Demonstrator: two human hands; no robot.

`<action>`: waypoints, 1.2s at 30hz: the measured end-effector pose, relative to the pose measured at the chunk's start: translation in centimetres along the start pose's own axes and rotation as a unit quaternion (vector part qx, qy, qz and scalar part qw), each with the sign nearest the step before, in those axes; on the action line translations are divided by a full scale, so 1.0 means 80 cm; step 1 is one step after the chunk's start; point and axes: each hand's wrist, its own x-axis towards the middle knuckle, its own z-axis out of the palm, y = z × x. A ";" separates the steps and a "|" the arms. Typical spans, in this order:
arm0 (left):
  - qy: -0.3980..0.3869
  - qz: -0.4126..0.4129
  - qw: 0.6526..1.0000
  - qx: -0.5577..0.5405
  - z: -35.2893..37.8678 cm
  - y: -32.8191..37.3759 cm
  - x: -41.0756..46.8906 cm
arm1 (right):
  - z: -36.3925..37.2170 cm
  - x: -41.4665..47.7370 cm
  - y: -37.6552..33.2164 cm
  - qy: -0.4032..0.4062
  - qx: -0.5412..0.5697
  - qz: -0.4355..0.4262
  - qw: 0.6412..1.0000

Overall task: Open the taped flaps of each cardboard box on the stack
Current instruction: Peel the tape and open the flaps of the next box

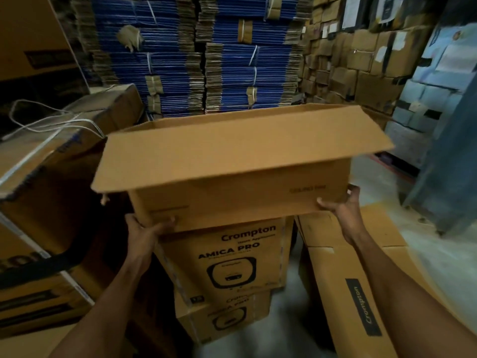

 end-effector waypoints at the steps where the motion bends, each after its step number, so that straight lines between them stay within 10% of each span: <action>1: 0.017 0.017 1.000 0.009 -0.002 0.015 0.003 | 0.001 0.005 -0.012 0.004 -0.001 -0.010 1.000; 14: 0.031 0.198 0.979 -0.025 -0.006 0.159 0.017 | 0.011 0.052 -0.128 0.073 0.003 -0.087 0.994; 26: -0.063 -0.013 0.996 0.054 0.011 0.072 0.012 | -0.008 0.043 -0.048 -0.052 0.075 0.082 0.992; 36: -0.030 0.164 0.977 0.135 0.010 0.196 0.027 | 0.021 0.085 -0.126 0.064 -0.032 -0.089 0.993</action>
